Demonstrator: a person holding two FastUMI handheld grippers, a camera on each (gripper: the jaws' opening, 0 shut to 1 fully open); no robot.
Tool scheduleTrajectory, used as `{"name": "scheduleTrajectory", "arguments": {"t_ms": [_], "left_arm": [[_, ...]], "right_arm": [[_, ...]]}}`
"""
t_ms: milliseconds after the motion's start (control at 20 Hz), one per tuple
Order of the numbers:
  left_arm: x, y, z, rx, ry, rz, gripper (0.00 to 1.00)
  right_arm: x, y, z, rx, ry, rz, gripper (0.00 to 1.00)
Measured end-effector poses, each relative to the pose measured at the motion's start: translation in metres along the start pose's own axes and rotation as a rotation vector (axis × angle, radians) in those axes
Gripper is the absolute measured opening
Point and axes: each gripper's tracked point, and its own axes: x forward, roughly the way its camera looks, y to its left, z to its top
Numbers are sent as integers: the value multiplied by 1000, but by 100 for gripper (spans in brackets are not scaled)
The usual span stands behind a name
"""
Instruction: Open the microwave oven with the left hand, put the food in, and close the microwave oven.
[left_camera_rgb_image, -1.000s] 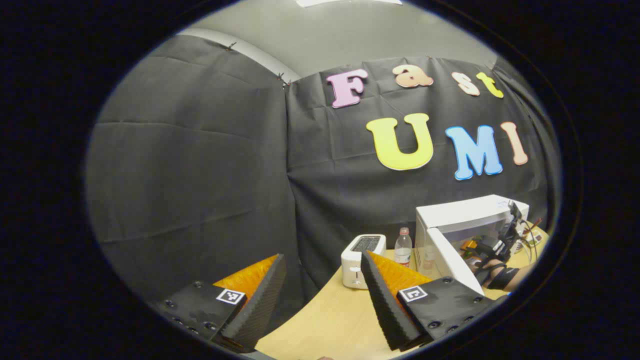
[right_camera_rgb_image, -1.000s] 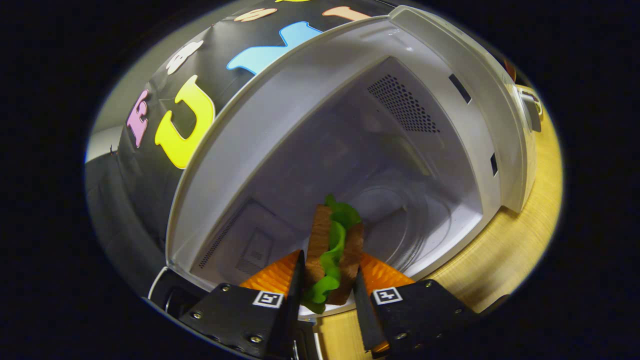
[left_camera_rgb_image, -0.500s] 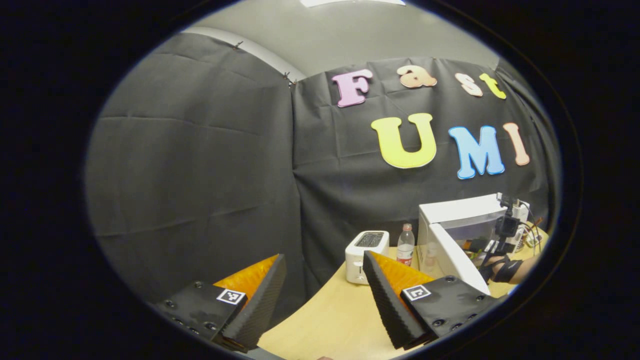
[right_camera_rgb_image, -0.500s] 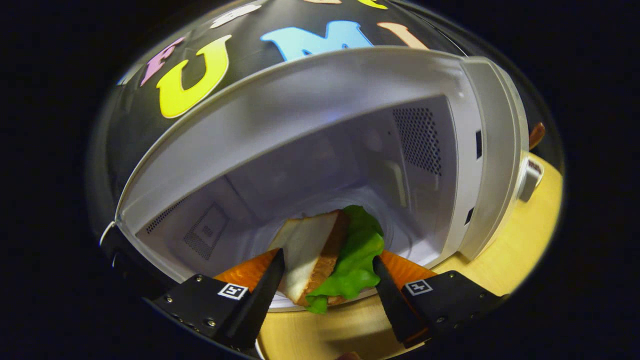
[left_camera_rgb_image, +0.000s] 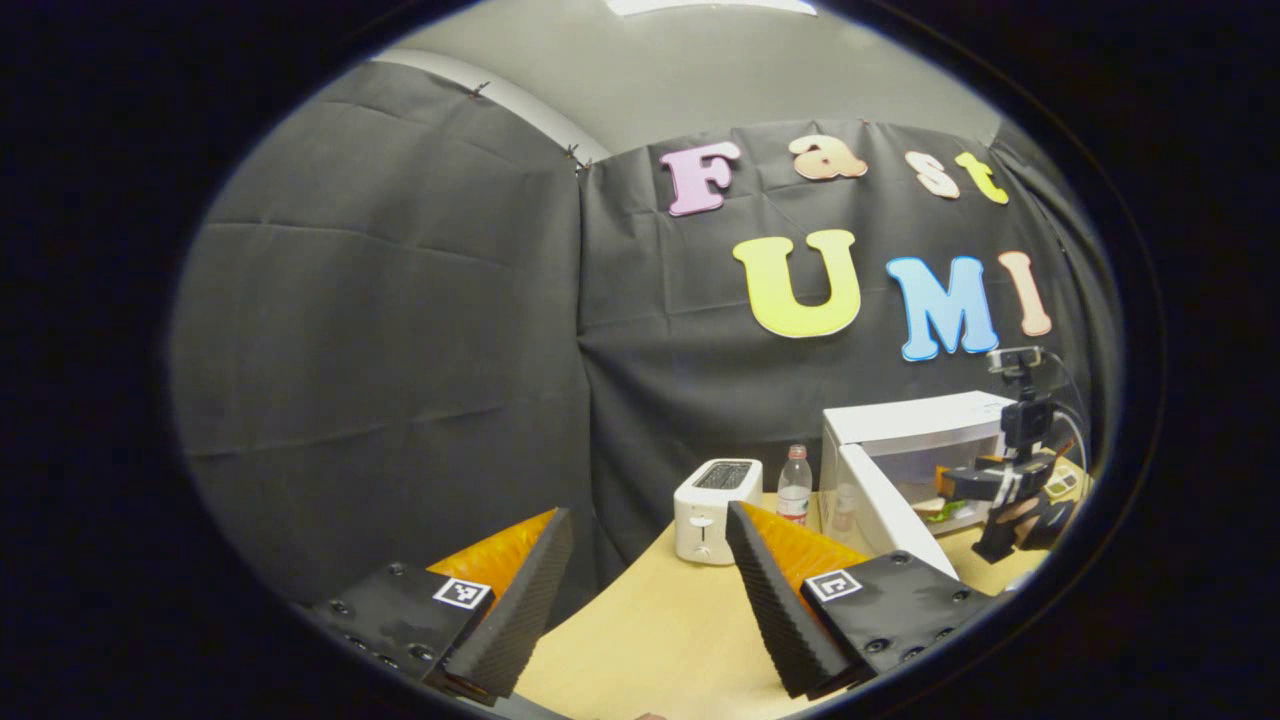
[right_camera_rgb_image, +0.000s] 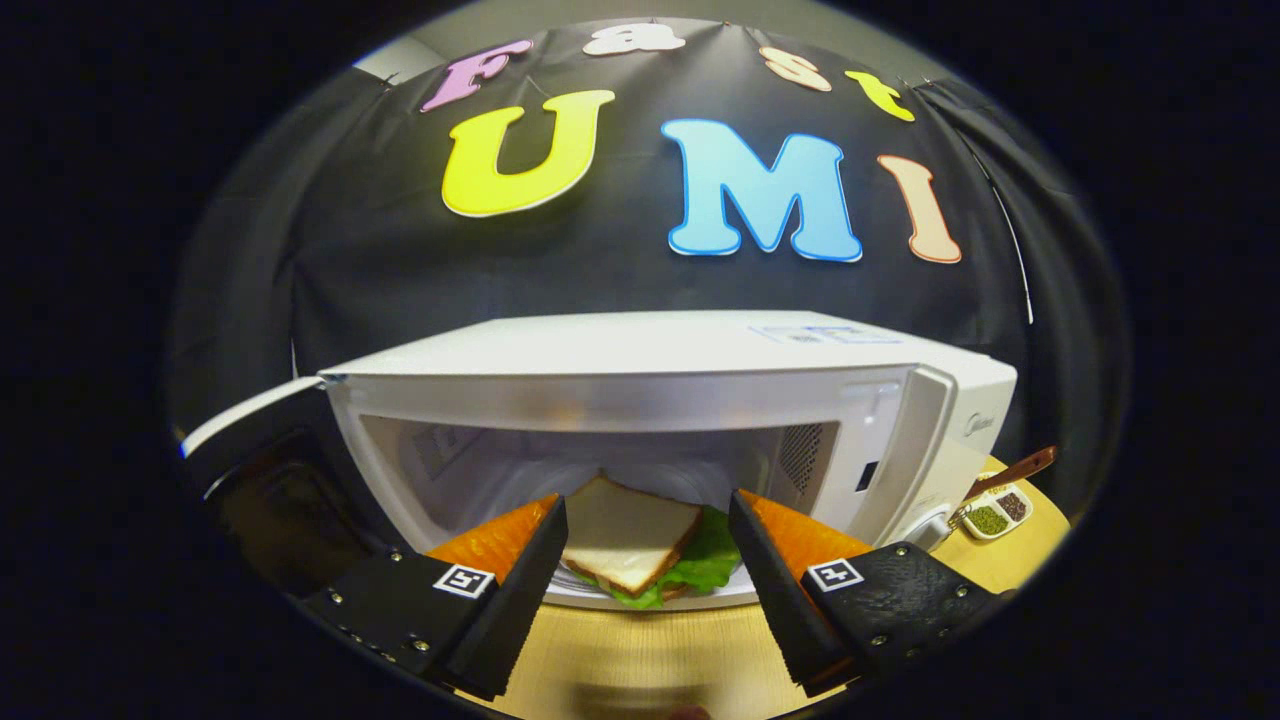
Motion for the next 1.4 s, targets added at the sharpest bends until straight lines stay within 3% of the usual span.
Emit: {"name": "scheduleTrajectory", "arguments": {"t_ms": [400,500,750,950,1000,1100,1300,1400], "left_arm": [[0,-10,-37,3,34,0,93],[1,-15,-48,-9,56,-3,98],[-2,-41,-73,-35,112,-46,86],[-8,-60,-94,-42,167,-65,48],[-7,-64,-98,-41,178,-68,27],[-11,-75,-108,-38,196,-75,12],[-15,-115,-117,-25,242,-181,8],[-13,-123,-120,-3,247,-195,7]], "right_arm": [[-118,-41,83,-86,-176,72,98],[-144,-51,95,-66,-193,93,98],[-204,-78,121,-43,-254,116,98],[-233,-92,126,-38,-280,144,98],[-238,-95,126,-46,-283,148,98],[-244,-99,124,-47,-277,160,98],[-252,-111,122,-27,-267,163,98],[-254,-120,120,-26,-263,152,98]]}}
